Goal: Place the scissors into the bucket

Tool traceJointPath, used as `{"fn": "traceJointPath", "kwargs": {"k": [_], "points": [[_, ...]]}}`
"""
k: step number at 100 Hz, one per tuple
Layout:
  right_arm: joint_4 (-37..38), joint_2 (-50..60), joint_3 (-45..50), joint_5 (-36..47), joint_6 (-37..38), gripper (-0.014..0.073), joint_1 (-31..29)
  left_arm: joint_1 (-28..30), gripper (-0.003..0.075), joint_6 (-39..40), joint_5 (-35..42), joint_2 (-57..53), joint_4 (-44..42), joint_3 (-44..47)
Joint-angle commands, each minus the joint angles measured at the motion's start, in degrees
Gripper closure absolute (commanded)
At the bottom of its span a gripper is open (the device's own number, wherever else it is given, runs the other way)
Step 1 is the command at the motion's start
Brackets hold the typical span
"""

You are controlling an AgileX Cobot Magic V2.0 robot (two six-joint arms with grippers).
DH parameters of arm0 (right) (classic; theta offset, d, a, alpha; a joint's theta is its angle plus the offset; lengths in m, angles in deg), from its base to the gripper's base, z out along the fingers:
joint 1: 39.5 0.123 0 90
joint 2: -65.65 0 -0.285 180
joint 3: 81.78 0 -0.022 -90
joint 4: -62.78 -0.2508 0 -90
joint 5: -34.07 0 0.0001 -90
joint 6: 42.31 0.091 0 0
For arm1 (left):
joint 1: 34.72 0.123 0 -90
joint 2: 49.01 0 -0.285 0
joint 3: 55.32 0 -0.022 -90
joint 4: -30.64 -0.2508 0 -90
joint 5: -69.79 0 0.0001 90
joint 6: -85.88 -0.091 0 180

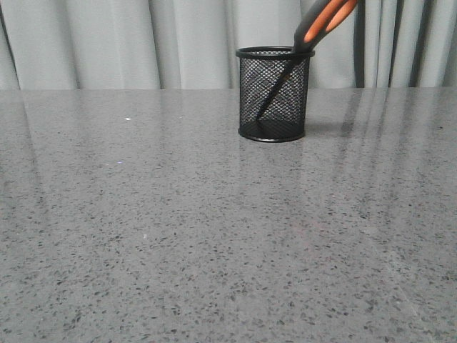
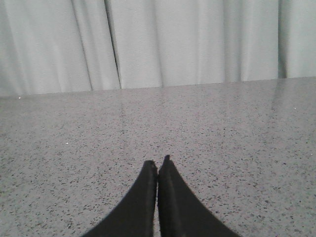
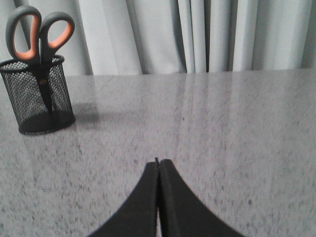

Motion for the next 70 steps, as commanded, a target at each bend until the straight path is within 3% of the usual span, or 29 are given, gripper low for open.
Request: {"fn": "traceJointPath", "kwargs": {"k": [1, 13, 70], "points": [[3.5, 2.7, 0.9, -0.6, 0.7, 0.0659, -0.5, -0.4, 0.0741, 0.6, 4.5, -1.4, 0.0, 1.6], [4.1, 2.5, 0.9, -8.2, 0.7, 0.0659, -0.5, -0.4, 0.0741, 0.6, 4.4, -1.4, 0.0, 1.6], [4.1, 2.5, 0.9, -5.8, 0.7, 0.0659, -0.5, -0.4, 0.0741, 0.6, 4.4, -1.4, 0.0, 1.6]]}}
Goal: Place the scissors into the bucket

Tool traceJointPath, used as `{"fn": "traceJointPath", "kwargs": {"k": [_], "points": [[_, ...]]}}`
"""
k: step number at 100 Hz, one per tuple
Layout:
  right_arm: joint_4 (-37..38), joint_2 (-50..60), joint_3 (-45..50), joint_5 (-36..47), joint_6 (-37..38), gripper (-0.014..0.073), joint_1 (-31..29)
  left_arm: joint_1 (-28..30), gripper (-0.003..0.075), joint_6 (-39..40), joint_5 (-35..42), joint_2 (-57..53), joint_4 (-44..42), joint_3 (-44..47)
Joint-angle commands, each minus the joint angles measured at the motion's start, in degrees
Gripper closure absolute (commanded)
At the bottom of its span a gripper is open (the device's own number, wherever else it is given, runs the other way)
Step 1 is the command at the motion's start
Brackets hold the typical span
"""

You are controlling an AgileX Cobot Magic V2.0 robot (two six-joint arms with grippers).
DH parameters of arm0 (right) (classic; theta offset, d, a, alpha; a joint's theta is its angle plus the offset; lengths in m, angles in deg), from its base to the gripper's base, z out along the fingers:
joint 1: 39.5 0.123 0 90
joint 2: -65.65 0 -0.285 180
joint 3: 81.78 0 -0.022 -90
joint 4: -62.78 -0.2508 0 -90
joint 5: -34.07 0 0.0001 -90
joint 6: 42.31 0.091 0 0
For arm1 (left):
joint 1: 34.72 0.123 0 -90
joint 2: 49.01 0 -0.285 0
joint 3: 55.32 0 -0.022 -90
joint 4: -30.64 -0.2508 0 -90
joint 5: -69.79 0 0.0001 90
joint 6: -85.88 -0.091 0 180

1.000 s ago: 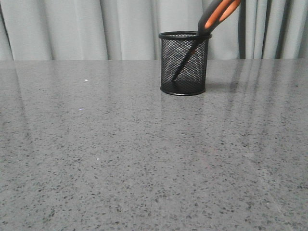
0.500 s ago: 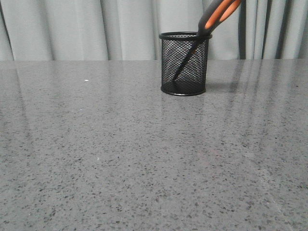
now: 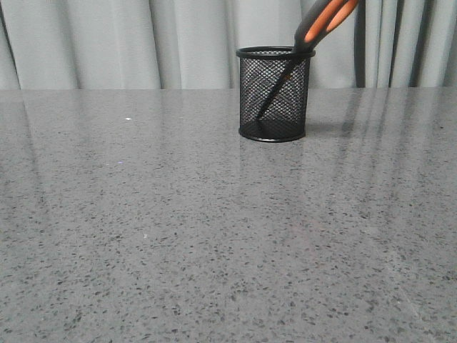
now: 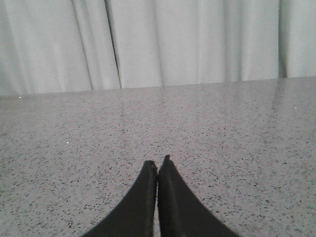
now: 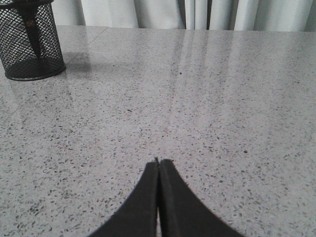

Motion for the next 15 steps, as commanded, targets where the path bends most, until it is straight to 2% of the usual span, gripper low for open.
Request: {"fn": "traceJointPath", "kwargs": {"k": [1, 15], "points": [[0.8, 1.5, 0.9, 4.9, 0.2, 0.0659, -0.3, -0.4, 0.0741, 0.6, 4.4, -1.4, 0.0, 1.6], [0.8, 1.5, 0.9, 4.9, 0.2, 0.0659, -0.3, -0.4, 0.0741, 0.6, 4.4, -1.4, 0.0, 1.6]]}}
